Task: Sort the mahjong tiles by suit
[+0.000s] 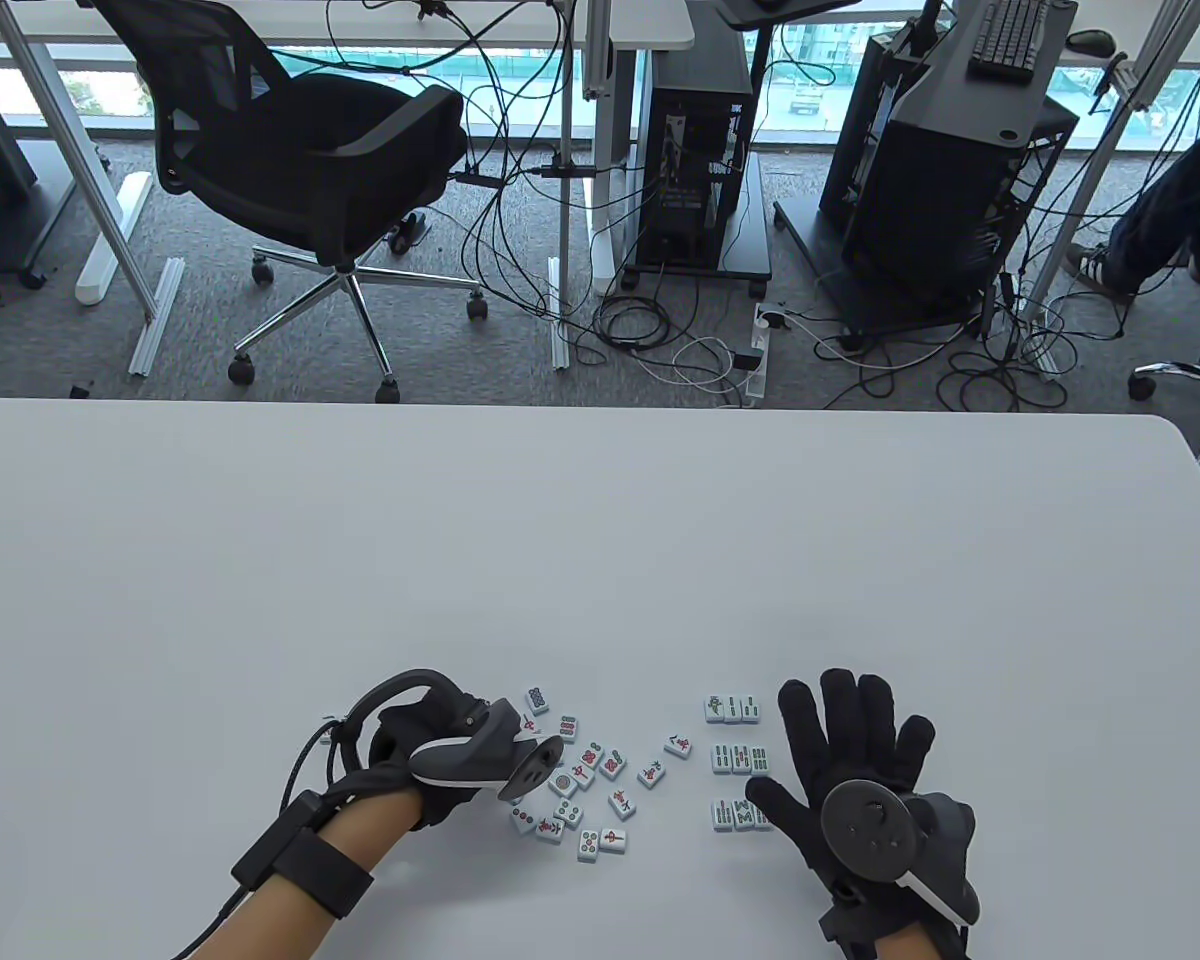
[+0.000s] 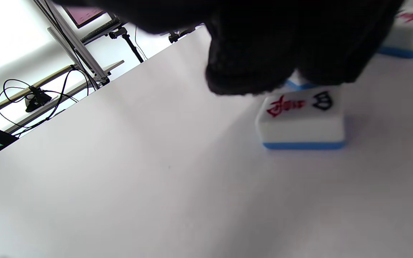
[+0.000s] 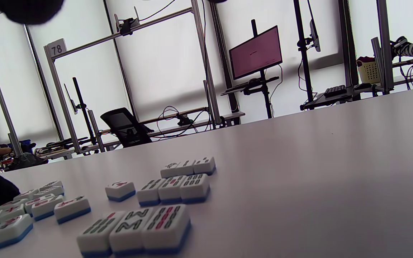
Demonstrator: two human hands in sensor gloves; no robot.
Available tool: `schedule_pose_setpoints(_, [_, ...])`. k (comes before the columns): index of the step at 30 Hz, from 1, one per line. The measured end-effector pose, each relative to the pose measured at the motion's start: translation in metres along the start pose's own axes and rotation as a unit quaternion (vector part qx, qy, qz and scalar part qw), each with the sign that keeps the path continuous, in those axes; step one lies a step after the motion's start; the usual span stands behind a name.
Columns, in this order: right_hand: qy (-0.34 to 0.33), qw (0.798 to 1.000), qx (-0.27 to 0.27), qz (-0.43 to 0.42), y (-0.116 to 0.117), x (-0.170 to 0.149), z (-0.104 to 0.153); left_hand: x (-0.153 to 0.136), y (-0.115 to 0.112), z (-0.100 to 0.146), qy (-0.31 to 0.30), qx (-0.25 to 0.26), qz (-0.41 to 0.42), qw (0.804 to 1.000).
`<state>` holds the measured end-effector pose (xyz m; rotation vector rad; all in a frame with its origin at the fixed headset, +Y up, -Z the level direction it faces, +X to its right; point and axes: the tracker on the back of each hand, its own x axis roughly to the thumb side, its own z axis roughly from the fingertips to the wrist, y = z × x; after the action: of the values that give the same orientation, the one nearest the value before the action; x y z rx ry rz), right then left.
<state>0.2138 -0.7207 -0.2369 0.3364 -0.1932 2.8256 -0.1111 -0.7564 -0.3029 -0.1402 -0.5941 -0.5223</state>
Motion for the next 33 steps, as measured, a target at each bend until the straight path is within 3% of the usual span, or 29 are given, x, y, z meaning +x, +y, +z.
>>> schedule_pose_setpoints(12, [-0.001, 1.0, 0.001, -0.003, 0.0, 0.0, 0.0, -0.012, 0.001, -0.007, 0.008, -0.01, 0.064, 0.998])
schedule_pose_setpoints(16, [-0.001, 1.0, 0.0, -0.002, 0.0, 0.0, 0.0, -0.042, 0.015, 0.005, 0.044, 0.017, 0.071, 0.996])
schedule_pose_setpoints(19, [0.0, 1.0, -0.001, -0.003, 0.0, -0.001, 0.0, -0.07, 0.016, 0.014, 0.077, 0.003, 0.082, 0.994])
schedule_pose_setpoints(25, [-0.002, 1.0, 0.0, -0.002, 0.001, 0.0, 0.0, -0.103, -0.015, 0.03, 0.139, -0.03, 0.117, 0.983])
schedule_pose_setpoints(33, [-0.004, 1.0, 0.003, 0.002, 0.001, 0.001, 0.0, -0.103, -0.051, 0.038, 0.149, -0.069, 0.112, 0.98])
